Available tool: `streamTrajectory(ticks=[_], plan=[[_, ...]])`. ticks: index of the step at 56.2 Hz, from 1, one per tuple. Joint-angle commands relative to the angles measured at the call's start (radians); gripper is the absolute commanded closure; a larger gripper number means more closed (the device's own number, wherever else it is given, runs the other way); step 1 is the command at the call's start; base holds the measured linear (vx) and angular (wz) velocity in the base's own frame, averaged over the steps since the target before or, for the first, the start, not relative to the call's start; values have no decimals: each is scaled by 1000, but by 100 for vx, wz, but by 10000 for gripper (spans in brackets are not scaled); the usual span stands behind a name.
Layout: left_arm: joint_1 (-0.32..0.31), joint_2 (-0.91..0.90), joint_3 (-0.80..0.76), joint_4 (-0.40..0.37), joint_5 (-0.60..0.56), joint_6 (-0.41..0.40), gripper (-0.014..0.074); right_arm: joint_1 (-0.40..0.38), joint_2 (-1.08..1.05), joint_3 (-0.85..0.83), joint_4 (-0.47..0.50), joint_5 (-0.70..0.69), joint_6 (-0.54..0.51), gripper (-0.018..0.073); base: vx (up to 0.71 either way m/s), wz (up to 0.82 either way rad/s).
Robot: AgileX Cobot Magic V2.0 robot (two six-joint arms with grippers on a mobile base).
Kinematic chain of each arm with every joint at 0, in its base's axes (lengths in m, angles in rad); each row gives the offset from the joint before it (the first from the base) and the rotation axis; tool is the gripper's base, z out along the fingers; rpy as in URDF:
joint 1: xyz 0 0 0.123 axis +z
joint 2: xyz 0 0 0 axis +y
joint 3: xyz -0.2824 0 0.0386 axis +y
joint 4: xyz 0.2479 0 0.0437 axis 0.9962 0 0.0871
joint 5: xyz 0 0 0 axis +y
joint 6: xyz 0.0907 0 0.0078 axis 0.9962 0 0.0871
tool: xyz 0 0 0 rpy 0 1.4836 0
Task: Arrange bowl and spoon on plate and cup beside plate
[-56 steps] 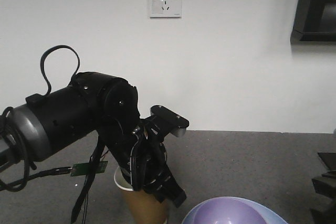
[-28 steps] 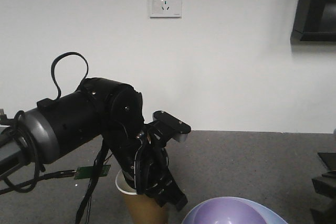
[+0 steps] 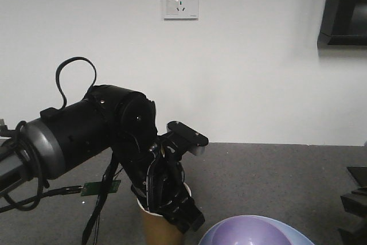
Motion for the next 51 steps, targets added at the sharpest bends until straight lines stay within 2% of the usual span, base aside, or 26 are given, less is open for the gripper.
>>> streamTrajectory(ticks=[1,35,38,42,51], plan=[[-5,-56,-32,-11,-17,-6,53,-3,-13,-27,-5,-68,-6,568,0,0],[-5,-194,-32,-3,-37,-6,75,-3,-13,-27,-5,-67,-6,568,0,0],[-5,-215,-32,4,-40,-6,108,-3,-13,-27,-2,-66,-6,568,0,0],[-5,-249,-32,29,-47,-6,197,-3,-13,-27,1,-63,-6,568,0,0],[-5,-330,-31,112,-92,-10,569,-3,-13,-27,3,-59,-6,568,0,0]])
